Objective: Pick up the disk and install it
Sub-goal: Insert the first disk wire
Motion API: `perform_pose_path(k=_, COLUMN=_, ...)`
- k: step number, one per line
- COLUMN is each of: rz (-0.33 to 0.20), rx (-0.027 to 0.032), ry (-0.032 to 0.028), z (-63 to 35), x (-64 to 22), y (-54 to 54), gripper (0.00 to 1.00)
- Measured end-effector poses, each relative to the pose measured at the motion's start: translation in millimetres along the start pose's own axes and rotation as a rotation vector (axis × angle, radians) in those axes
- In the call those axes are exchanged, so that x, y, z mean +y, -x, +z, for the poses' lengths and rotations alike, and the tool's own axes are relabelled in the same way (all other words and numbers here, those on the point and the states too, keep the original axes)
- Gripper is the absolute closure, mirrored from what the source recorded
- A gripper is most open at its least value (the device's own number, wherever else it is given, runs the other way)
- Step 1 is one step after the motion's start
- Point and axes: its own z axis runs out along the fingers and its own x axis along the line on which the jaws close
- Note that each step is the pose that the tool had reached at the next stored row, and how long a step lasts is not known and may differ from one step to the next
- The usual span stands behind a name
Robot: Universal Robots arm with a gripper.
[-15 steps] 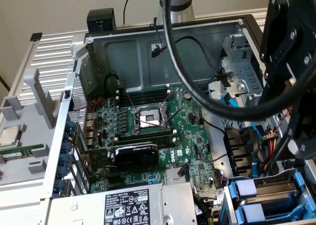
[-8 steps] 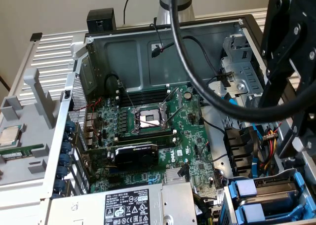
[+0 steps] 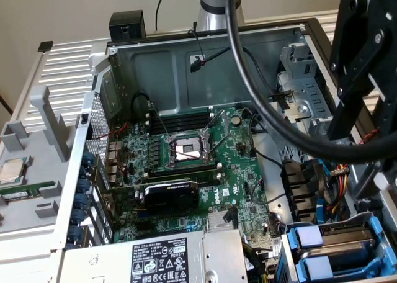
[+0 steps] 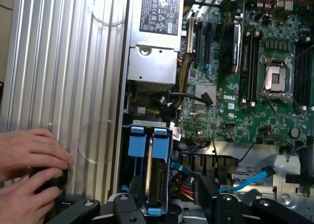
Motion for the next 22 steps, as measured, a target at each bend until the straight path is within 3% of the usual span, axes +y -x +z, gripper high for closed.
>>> perform_pose_path(k=14, rz=-0.253, rx=0.0131, ry=0.0213, z=-0.1, x=-0.1, y=0.1, gripper=0.43)
perform_pose_path(k=22, rz=-0.372, rx=0.0194, ry=0.0307, z=-0.5, x=-0.1, y=0.1, gripper=0.43)
